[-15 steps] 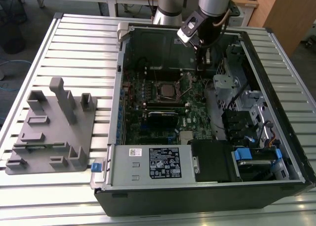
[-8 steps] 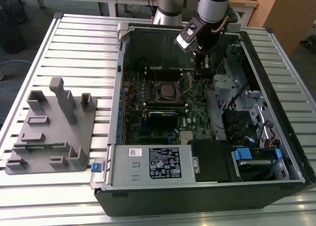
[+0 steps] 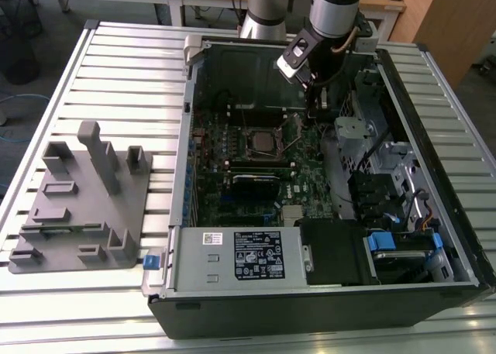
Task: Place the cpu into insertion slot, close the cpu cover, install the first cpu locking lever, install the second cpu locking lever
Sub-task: 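Close the cpu cover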
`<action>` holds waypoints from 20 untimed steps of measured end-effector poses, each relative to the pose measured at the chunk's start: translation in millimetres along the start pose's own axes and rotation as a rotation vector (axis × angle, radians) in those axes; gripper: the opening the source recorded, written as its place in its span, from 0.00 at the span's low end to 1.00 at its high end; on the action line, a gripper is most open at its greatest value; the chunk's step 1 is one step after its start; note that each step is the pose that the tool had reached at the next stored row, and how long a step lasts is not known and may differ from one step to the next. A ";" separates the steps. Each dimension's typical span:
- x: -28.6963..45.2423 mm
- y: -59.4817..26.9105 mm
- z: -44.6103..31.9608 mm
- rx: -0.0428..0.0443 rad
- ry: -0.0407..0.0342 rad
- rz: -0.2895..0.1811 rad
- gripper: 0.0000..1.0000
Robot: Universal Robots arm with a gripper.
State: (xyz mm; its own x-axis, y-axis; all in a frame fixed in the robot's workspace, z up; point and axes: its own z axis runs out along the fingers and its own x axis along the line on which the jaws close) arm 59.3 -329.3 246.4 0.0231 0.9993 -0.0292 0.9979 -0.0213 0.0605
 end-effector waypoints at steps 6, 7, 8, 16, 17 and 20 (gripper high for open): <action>0.0 0.0 0.1 0.0015 0.0014 0.000 0.11; 0.0 0.0 0.1 0.0016 0.0015 0.000 0.11; 0.0 0.0 0.1 0.0017 0.0015 0.000 0.11; 0.1 -0.1 1.0 0.0023 0.0140 0.001 0.11; 0.0 -0.1 1.0 0.0023 0.0141 0.001 0.11; 0.0 -0.1 1.2 0.0023 0.0144 0.001 0.11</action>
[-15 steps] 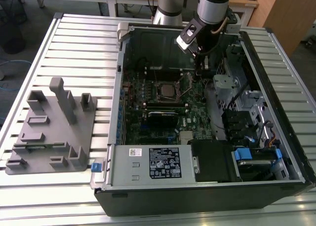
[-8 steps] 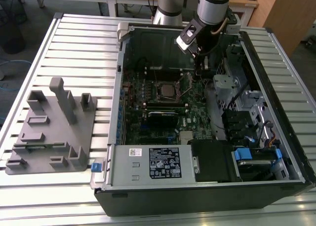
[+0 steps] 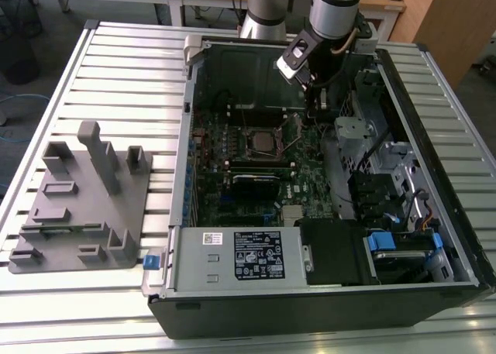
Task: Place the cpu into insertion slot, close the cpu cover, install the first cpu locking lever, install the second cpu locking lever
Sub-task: 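Close the cpu cover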
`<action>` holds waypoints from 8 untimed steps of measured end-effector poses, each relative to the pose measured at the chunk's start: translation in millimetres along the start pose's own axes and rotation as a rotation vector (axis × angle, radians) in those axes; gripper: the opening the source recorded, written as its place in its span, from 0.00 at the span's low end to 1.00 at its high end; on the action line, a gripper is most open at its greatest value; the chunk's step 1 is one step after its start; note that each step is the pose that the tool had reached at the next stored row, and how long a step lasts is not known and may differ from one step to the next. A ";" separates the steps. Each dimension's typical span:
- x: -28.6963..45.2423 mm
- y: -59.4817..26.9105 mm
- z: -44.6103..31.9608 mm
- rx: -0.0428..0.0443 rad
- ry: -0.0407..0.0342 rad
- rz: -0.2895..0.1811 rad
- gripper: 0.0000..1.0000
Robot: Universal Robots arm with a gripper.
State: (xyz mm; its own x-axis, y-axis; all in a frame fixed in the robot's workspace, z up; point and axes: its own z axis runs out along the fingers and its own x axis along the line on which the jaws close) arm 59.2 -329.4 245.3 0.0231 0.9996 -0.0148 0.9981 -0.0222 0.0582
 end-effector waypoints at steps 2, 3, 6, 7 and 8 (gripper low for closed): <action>0.0 -0.1 1.0 0.0000 0.0001 0.000 0.11; 0.1 -0.1 1.7 0.0000 -0.0001 0.000 0.11; 0.1 -0.3 3.4 0.0000 -0.0001 0.000 0.11; 0.0 -0.4 3.3 0.0000 -0.0002 0.000 0.11; 0.0 -0.4 3.4 0.0001 -0.0003 0.000 0.11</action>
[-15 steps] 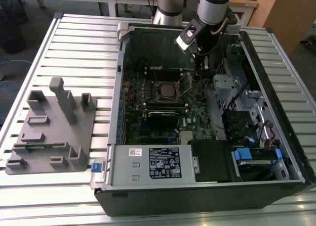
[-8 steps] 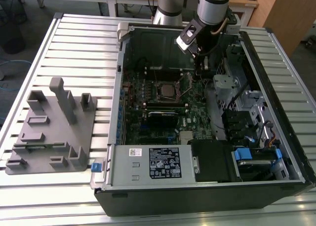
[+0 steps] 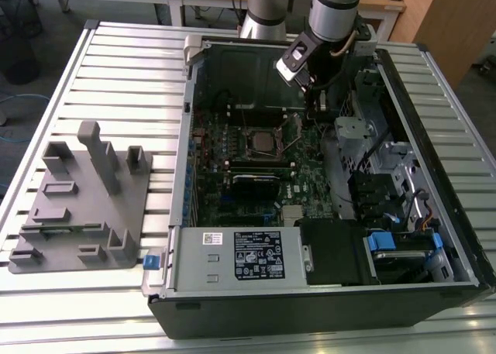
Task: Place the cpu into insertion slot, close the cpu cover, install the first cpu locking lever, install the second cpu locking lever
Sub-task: 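Close the cpu cover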
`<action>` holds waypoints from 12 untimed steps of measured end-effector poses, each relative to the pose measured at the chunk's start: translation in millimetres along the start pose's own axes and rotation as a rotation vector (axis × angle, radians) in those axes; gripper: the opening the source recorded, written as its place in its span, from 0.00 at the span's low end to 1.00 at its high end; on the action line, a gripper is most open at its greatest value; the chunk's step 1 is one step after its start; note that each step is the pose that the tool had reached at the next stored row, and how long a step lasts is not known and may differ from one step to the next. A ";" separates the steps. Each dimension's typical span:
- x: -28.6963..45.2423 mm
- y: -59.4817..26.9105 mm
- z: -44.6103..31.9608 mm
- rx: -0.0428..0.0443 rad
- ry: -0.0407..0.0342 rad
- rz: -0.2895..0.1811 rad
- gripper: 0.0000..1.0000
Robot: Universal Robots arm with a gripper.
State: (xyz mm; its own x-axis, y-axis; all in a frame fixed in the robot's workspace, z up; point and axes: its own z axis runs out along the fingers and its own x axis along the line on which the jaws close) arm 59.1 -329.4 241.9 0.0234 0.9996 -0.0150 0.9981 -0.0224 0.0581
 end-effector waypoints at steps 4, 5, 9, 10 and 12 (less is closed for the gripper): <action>0.1 -1.2 0.6 -0.0002 0.0002 0.000 0.11; 0.0 -2.7 0.7 -0.0002 0.0003 0.000 0.11; -0.2 -13.2 0.7 -0.0016 0.0000 0.000 0.11; -0.3 -17.1 0.6 -0.0027 0.0000 0.000 0.11; -0.3 -25.7 0.4 -0.0052 0.0001 0.000 0.11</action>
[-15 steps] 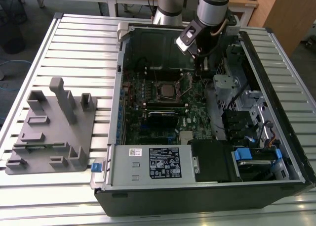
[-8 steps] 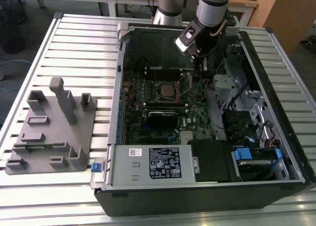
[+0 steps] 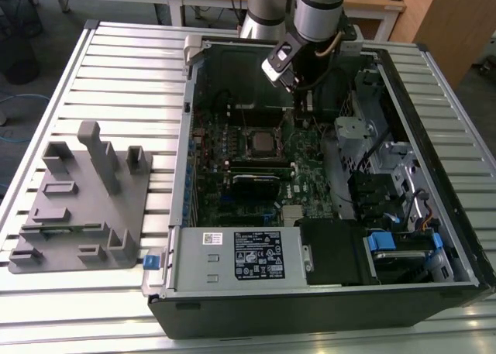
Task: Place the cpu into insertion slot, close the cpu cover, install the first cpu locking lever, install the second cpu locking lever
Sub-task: 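Close the cpu cover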
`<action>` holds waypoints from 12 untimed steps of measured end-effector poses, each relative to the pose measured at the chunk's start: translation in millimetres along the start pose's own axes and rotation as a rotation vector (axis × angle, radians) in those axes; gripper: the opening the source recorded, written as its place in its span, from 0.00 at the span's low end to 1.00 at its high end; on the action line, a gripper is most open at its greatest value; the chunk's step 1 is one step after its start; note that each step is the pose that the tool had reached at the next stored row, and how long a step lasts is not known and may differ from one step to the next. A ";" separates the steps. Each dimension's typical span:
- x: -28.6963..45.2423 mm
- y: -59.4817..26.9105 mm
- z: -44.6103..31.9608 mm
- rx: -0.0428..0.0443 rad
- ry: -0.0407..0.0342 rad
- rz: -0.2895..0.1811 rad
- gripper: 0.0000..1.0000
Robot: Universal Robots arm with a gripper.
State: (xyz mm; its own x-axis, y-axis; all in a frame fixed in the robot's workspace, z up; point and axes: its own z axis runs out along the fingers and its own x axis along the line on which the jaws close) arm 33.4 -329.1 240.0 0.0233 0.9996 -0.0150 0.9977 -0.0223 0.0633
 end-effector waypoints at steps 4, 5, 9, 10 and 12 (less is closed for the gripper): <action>-0.1 -18.4 -0.6 -0.0050 0.0001 0.000 0.11; -0.2 -22.8 -0.7 -0.0060 0.0002 0.000 0.11; -0.3 -35.3 -1.0 -0.0080 0.0001 0.000 0.11; -0.3 -36.2 -1.1 -0.0081 0.0001 0.000 0.11; -0.3 -36.6 -1.0 -0.0082 0.0002 0.000 0.11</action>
State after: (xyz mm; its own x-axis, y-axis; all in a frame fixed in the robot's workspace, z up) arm -3.2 -328.6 238.7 0.0236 0.9996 -0.0148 0.9972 -0.0225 0.0715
